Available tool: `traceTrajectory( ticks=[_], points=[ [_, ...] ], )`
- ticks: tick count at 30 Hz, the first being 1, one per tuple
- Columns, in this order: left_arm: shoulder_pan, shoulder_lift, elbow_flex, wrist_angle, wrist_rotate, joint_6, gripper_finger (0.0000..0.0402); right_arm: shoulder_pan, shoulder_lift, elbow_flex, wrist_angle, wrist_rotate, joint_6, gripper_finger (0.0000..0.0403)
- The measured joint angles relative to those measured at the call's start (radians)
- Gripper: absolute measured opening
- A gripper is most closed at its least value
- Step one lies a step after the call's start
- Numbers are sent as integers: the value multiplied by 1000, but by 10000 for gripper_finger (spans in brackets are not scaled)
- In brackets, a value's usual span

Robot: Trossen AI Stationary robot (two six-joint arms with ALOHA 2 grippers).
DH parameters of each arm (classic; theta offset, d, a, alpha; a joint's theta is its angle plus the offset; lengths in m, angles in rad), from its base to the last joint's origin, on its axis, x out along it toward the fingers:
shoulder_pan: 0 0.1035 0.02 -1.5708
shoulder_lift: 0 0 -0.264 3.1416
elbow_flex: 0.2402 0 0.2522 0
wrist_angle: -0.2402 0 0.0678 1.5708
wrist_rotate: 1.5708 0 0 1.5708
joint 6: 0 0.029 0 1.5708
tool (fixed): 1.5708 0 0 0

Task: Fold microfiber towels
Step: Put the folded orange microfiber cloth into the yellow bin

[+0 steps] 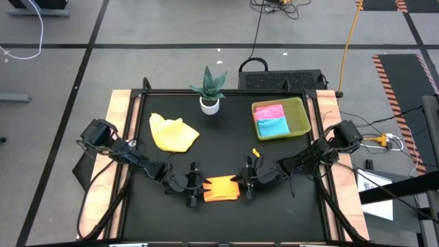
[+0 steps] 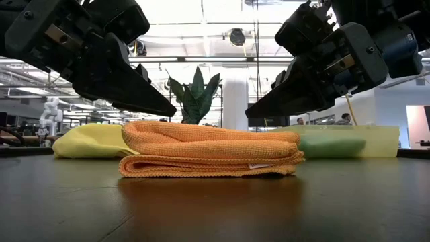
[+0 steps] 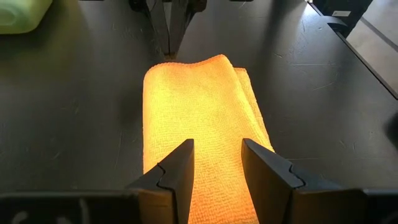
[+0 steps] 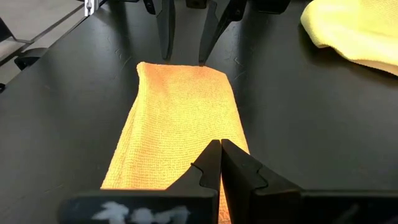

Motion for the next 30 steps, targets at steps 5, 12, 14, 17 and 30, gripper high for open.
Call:
traceTrajectory(
  ticks=[5, 12, 14, 17, 30],
  points=[
    [-5, 0, 0, 0, 0, 0, 133, 0, 0, 0, 0, 0, 0, 4],
    [-11, 0, 0, 4, 0, 0, 133, 0, 0, 0, 0, 0, 0, 4],
    [-11, 0, 0, 6, 0, 0, 133, 0, 0, 0, 0, 0, 0, 4],
    [-11, 0, 0, 25, 0, 1, 133, 0, 0, 0, 0, 0, 0, 4],
    [-12, 0, 0, 26, 0, 18, 133, 0, 0, 0, 149, -2, 168, 4]
  ],
)
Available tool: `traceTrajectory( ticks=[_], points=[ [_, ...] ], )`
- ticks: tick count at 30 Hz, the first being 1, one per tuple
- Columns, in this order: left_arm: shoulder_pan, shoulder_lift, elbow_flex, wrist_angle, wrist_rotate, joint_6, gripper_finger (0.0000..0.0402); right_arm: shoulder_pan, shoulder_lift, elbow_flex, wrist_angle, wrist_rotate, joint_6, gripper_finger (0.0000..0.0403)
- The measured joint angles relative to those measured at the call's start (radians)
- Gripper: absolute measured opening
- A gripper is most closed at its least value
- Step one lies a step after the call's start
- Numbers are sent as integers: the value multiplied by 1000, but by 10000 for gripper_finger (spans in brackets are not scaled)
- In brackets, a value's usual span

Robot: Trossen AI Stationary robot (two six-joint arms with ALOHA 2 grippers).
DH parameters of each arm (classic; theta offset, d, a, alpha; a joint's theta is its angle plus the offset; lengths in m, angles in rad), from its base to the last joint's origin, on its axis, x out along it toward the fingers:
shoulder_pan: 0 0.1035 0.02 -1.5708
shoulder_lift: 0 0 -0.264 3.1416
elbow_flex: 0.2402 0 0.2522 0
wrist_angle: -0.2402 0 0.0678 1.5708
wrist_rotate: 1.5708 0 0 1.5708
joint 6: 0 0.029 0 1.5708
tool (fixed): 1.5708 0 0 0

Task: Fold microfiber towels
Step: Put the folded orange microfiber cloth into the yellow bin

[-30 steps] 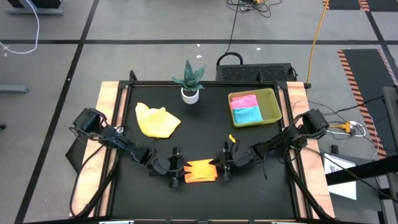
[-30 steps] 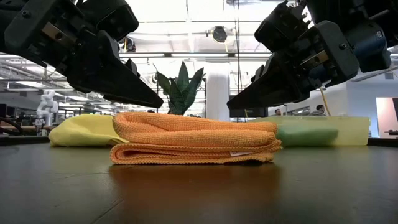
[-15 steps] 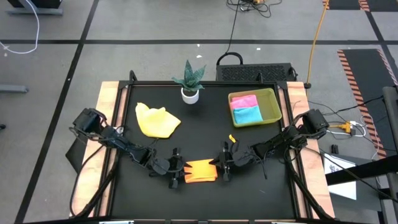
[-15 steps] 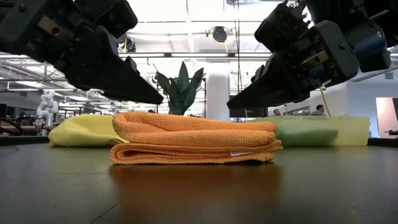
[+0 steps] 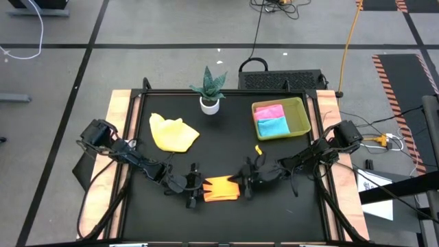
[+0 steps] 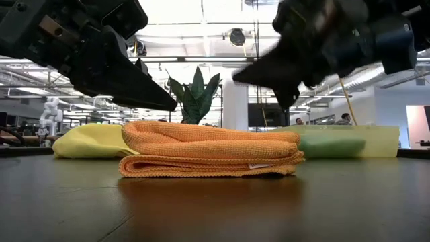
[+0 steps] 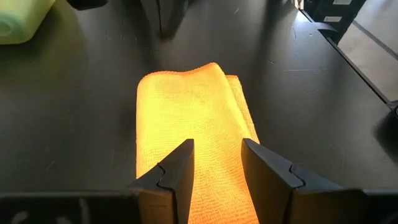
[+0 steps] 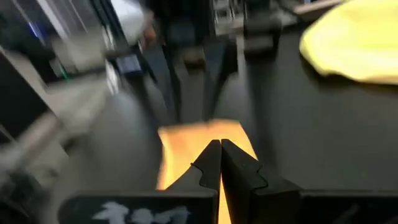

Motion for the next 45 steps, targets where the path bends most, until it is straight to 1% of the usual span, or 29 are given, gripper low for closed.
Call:
traceTrajectory(
  ticks=[4, 7, 9, 10, 12, 13, 16, 18, 20, 24, 26, 28, 31, 33, 35, 37, 41, 45],
  points=[
    [-3, -2, 0, -1, 0, 0, 133, 0, 0, 3, 118, -7, 73, 4],
    [-8, -14, 0, -7, 0, 0, 133, 2, 23, 68, 117, -86, 80, 4],
    [-13, -28, 0, -26, 0, 0, 133, 17, 74, 149, 88, -130, 44, 5],
    [-16, -38, 0, -44, -1, 0, 133, 28, 104, 197, 55, -133, 17, 6],
    [-22, -52, 1, -73, -23, -7, 133, 45, 161, 293, -53, -135, -54, 15],
    [-28, -59, 2, -96, -36, -15, 133, 51, 180, 341, -137, -136, -84, 23],
    [-48, -77, 0, -152, -82, -36, 133, 59, 213, 463, -371, -126, -133, 55],
    [-61, -77, 1, -181, -106, -49, 133, 59, 224, 522, -473, -124, -134, 83],
    [-75, -80, 0, -202, -119, -51, 133, 63, 226, 551, -527, -111, -136, 115],
    [-90, -81, 0, -219, -122, -55, 133, 77, 226, 554, -600, -41, -172, 178],
    [-94, -81, 0, -215, -122, -54, 133, 78, 226, 546, -624, -19, -190, 201],
    [-94, -81, 0, -215, -123, -54, 133, 78, 225, 527, -633, -19, -191, 214],
    [-94, -81, 0, -215, -132, -54, 133, 77, 227, 502, -641, -18, -193, 216],
    [-94, -81, 0, -215, -141, -54, 133, 77, 226, 485, -630, -16, -217, 210],
    [-94, -81, 0, -215, -146, -53, 133, 77, 229, 459, -620, 10, -228, 202],
    [-94, -81, 0, -215, -148, -53, 133, 77, 233, 436, -607, 3, -251, 194],
    [-93, -81, 0, -215, -148, -52, 133, 77, 230, 407, -585, 2, -292, 172],
    [-93, -81, 0, -211, -148, -52, 133, 67, 234, 383, -587, 0, -297, 139]
  ],
)
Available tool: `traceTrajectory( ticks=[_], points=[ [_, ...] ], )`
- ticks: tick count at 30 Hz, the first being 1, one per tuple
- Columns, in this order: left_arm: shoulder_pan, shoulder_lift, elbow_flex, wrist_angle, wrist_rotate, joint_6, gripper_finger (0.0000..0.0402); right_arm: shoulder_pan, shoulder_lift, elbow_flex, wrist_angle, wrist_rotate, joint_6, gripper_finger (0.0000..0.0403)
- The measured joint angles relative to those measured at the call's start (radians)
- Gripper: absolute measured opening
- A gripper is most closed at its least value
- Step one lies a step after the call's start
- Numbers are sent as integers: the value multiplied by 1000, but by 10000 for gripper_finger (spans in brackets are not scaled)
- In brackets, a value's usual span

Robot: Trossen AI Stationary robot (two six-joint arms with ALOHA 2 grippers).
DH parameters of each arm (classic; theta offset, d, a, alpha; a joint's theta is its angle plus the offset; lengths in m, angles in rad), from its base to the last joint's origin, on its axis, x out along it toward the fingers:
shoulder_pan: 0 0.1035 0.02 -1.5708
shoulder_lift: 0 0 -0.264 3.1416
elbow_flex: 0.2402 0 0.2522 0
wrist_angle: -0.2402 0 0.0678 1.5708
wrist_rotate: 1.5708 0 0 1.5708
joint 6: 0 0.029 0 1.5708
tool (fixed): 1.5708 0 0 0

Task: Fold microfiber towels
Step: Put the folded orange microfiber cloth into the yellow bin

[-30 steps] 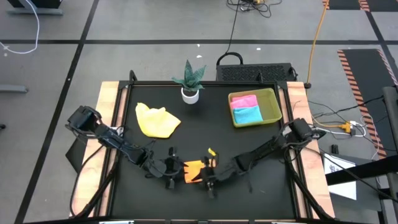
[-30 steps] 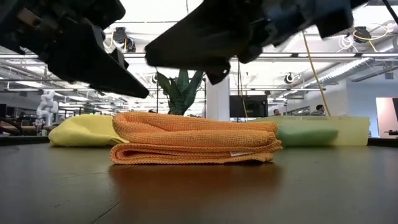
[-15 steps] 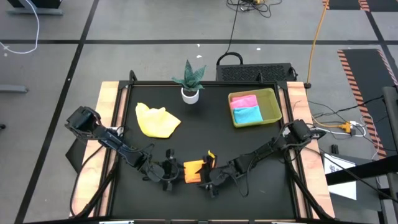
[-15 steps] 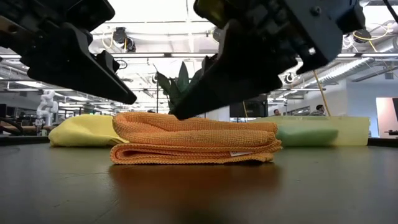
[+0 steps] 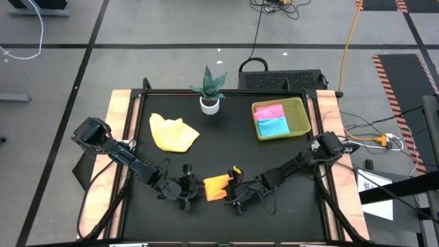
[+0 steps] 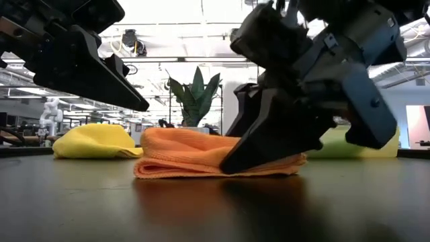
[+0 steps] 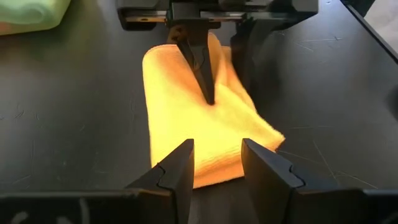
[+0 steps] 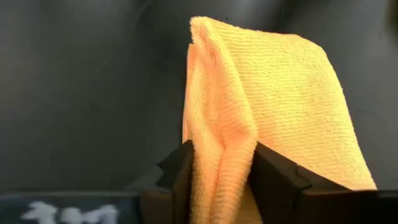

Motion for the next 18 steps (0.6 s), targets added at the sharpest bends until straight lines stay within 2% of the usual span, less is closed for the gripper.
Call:
traceTrajectory(
  ticks=[4, 9, 13, 18],
  points=[
    [0, 0, 0, 0, 0, 0, 133, -6, 18, -7, 13, 7, -44, 95],
    [0, 0, 0, 0, 0, 0, 133, -11, 11, -7, -1, 20, -19, 16],
    [0, 0, 0, -2, 0, 0, 133, -11, -33, -11, -72, 104, 40, 16],
    [0, 0, 0, -7, 0, 0, 133, -11, -152, -18, -265, 216, 205, 7]
  ],
)
